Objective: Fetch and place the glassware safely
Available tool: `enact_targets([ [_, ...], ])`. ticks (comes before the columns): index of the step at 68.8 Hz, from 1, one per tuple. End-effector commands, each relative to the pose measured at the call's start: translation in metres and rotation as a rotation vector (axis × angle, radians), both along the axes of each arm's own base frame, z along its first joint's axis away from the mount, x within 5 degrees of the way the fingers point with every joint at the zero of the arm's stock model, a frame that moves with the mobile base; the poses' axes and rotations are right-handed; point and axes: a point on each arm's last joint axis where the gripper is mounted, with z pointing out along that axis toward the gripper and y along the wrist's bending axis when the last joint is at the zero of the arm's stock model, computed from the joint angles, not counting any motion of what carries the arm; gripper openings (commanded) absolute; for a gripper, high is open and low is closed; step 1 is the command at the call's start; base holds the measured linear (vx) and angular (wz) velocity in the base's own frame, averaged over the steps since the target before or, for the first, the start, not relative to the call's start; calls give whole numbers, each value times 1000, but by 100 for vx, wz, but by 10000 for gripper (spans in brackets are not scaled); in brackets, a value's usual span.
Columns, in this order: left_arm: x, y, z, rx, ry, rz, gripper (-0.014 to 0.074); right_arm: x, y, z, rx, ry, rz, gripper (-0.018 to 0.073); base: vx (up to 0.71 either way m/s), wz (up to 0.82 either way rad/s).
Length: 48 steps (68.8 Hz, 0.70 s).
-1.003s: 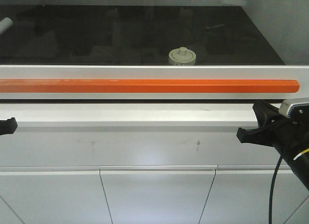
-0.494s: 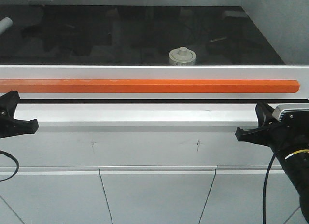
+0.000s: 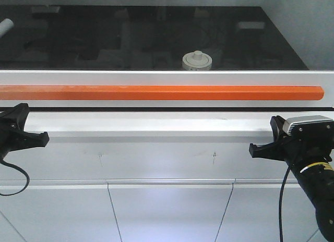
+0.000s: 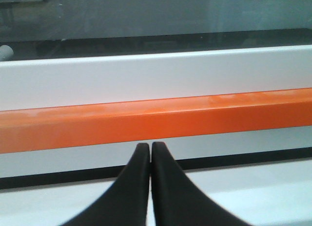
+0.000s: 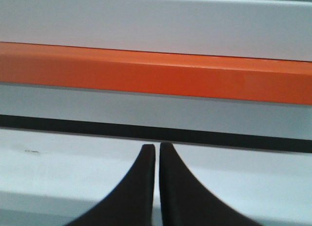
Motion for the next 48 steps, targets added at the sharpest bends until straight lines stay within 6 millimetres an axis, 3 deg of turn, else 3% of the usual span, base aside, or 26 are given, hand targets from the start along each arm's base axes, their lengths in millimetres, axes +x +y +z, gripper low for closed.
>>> enact_targets([
  [1, 4, -1, 17, -18, -120, -1, -1, 9, 2, 21, 0, -142, 9, -1, 0, 0],
  [48, 5, -1, 15, -19, -129, -2, -1, 37, 6, 11, 13, -135, 9, -1, 0, 0],
])
